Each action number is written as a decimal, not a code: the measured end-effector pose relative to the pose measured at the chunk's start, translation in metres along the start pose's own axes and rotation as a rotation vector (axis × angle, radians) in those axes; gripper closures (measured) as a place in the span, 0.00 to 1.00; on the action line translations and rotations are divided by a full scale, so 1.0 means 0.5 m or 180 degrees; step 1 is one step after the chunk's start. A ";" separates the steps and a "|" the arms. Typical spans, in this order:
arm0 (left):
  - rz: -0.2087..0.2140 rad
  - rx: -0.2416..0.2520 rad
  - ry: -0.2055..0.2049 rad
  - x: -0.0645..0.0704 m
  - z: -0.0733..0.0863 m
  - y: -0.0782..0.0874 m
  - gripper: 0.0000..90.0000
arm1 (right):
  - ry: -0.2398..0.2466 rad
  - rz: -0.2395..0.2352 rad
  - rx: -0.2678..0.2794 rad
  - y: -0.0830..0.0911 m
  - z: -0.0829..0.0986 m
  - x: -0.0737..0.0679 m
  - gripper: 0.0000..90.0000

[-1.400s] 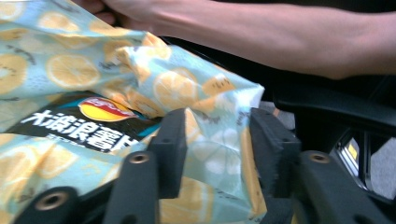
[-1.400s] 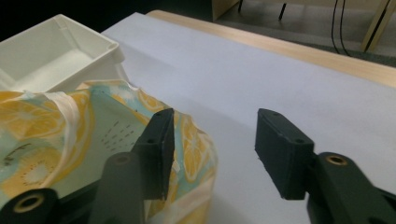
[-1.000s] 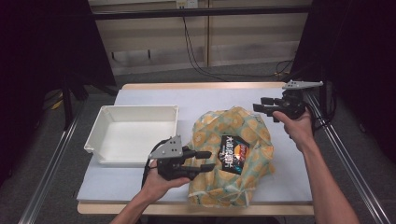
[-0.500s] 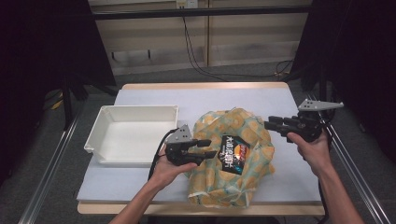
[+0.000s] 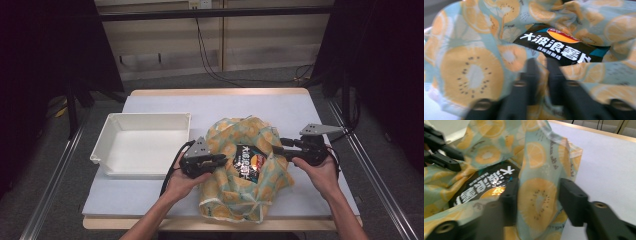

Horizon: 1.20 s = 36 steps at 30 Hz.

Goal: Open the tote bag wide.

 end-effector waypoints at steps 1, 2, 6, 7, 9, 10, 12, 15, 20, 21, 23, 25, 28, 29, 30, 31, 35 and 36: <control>0.0070 0.0009 0.0045 -0.001 -0.001 0.006 0.99 | -0.0009 -0.0002 0.0000 -0.001 0.001 0.002 0.68; 0.0088 0.0048 0.0080 -0.001 -0.002 0.009 1.00 | -0.0023 0.0001 -0.0005 -0.001 0.003 0.007 0.81; 0.0252 0.0183 0.0264 -0.002 -0.012 0.043 1.00 | -0.0077 -0.0039 0.0075 0.012 0.004 0.017 1.00; 0.0331 0.0245 0.0298 0.000 -0.015 0.054 1.00 | -0.0110 -0.0056 0.0122 0.020 0.002 0.022 1.00; 0.0374 0.0331 0.0336 -0.001 -0.019 0.080 1.00 | -0.0149 -0.0035 0.0186 0.036 0.001 0.034 1.00; 0.0351 0.0387 0.0345 -0.005 -0.021 0.095 1.00 | -0.0180 -0.0006 0.0209 0.045 0.001 0.043 1.00; 0.0368 0.0481 0.0410 -0.013 -0.022 0.126 1.00 | -0.0232 0.0062 0.0272 0.063 0.004 0.063 1.00; 0.0395 0.0557 0.0447 -0.022 -0.019 0.163 1.00 | -0.0296 0.0101 0.0276 0.082 0.013 0.090 1.00; 0.0314 0.0593 0.0588 -0.052 0.011 0.196 1.00 | -0.0379 0.0262 0.0267 0.105 0.026 0.128 1.00; 0.0253 0.0586 0.0591 -0.058 0.018 0.196 1.00 | -0.0428 0.0280 0.0256 0.108 0.034 0.136 1.00; 0.0245 0.0568 0.0562 -0.049 0.016 0.187 1.00 | -0.0394 0.0202 0.0266 0.103 0.041 0.130 1.00; 0.0267 0.0519 0.0505 -0.037 0.010 0.175 1.00 | -0.0316 0.0132 0.0258 0.092 0.034 0.108 1.00; 0.0321 0.0529 0.0448 -0.015 -0.006 0.165 0.89 | -0.0225 0.0006 0.0326 0.085 0.015 0.076 1.00; 0.0323 0.0539 0.0434 -0.008 -0.013 0.166 0.82 | -0.0182 -0.0028 0.0335 0.085 0.009 0.068 1.00; 0.0338 0.0542 0.0395 -0.004 -0.016 0.167 0.78 | -0.0156 -0.0043 0.0361 0.089 0.002 0.060 1.00; 0.0332 0.0551 0.0379 0.002 -0.020 0.169 0.78 | -0.0144 -0.0058 0.0383 0.093 -0.001 0.056 0.98; 0.0374 0.0631 0.0323 0.023 -0.044 0.180 0.75 | -0.0104 -0.0078 0.0480 0.122 -0.022 0.033 0.85; 0.0393 0.0641 0.0304 0.032 -0.050 0.178 0.74 | -0.0077 -0.0093 0.0494 0.129 -0.026 0.027 0.82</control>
Point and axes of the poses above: each handheld gripper's, and its own axes: y roughly backward along the jaws, z roughly out of its underside, x roughly to its right, the point moved 7 cm from there along -y, roughly forward along the jaws, and after that the axes turned 13 degrees about y, right-handed, at the moved point
